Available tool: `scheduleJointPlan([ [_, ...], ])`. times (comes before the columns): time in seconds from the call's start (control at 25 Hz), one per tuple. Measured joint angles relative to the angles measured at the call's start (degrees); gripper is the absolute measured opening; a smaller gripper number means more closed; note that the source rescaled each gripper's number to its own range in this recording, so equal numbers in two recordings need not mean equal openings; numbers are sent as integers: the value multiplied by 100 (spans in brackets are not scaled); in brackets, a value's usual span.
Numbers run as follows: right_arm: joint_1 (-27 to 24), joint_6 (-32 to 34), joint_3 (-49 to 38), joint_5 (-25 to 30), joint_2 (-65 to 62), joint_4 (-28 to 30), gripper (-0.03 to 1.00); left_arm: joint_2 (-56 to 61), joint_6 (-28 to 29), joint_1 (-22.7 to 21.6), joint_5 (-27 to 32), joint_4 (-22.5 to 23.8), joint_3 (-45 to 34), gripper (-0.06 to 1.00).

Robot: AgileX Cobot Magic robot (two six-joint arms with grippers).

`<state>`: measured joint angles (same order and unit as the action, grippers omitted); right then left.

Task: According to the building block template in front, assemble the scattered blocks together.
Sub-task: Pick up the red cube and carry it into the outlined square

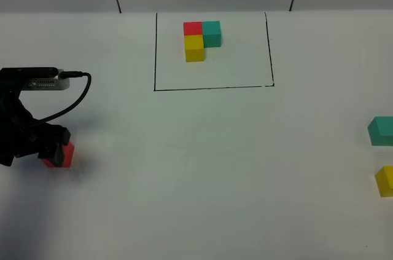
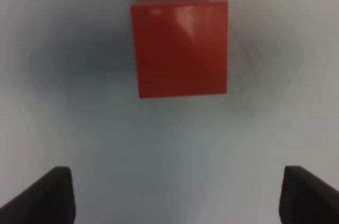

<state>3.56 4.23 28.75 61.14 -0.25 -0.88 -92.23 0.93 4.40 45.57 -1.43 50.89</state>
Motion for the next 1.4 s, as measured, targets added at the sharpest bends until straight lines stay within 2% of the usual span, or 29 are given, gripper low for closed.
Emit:
scheduleJointPlan([
  [0.2,0,0,0,0,0,0,0,-36,115,-277,-231,143,0,78],
  [0.32,0,0,0,0,0,0,0,-153,164,-300,-457,143,0,78],
  [0.56,0,0,0,0,0,0,0,-357,149,-236,-811,15,10,78],
  [0.92,0,0,0,0,0,0,0,-362,156,37,-884,-81,10,78],
  [1.4,0,0,0,0,0,0,0,-887,375,56,-1057,-81,10,78],
])
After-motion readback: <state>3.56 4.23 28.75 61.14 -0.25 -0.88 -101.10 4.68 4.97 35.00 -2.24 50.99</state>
